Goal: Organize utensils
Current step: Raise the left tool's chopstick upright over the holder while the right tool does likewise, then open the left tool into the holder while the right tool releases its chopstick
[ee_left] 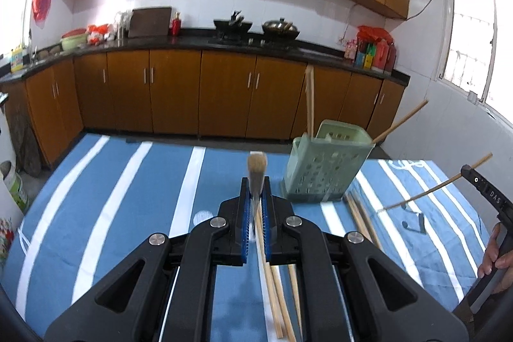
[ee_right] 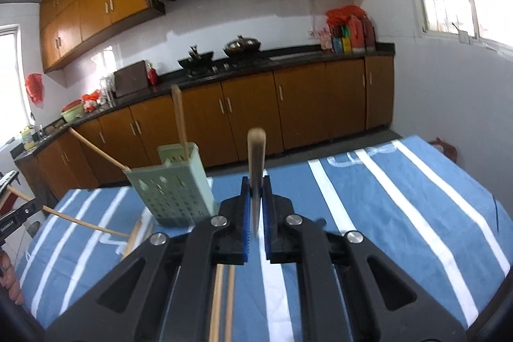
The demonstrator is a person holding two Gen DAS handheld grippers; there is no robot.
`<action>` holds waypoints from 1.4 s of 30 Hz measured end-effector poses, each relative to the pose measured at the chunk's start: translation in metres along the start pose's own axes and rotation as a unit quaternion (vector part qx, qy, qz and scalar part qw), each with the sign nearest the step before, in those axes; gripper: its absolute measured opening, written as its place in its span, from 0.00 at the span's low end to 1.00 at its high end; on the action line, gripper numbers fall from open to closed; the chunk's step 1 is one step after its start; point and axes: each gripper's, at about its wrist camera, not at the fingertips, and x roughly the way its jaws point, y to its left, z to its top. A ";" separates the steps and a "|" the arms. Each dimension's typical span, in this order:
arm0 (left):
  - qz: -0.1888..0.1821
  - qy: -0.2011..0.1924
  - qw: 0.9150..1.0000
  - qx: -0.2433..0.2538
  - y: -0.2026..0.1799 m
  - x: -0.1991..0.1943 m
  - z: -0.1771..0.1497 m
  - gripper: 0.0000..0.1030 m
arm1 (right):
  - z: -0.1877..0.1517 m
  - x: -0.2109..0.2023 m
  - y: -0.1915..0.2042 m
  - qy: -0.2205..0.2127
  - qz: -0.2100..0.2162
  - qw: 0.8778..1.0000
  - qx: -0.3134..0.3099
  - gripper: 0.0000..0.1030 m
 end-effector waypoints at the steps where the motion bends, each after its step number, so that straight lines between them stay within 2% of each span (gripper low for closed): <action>1: -0.002 -0.004 1.000 0.002 0.000 -0.002 0.003 0.07 | 0.005 -0.002 0.002 -0.003 0.005 1.000 -0.001 0.08; 13: -0.057 -0.044 0.997 0.021 -0.027 -0.029 0.047 0.07 | 0.060 -0.034 0.030 -0.036 0.110 0.993 0.010 0.08; 18: -0.081 -0.058 0.995 0.022 -0.038 -0.035 0.065 0.07 | 0.077 -0.037 0.043 -0.059 0.127 0.990 0.015 0.08; 26: -0.077 -0.083 0.993 0.042 -0.058 -0.027 0.098 0.07 | 0.099 -0.020 0.063 -0.082 0.120 0.989 0.008 0.08; 31: -0.077 -0.054 0.995 0.042 -0.064 0.005 0.109 0.07 | 0.109 0.006 0.067 -0.074 0.102 0.992 0.009 0.08; 35: -0.077 -0.026 0.996 0.042 -0.066 0.028 0.104 0.07 | 0.106 0.029 0.069 -0.046 0.093 0.995 0.005 0.08; 42: -0.075 -0.002 0.997 0.033 -0.064 0.055 0.096 0.07 | 0.093 0.058 0.076 -0.014 0.088 0.996 -0.005 0.08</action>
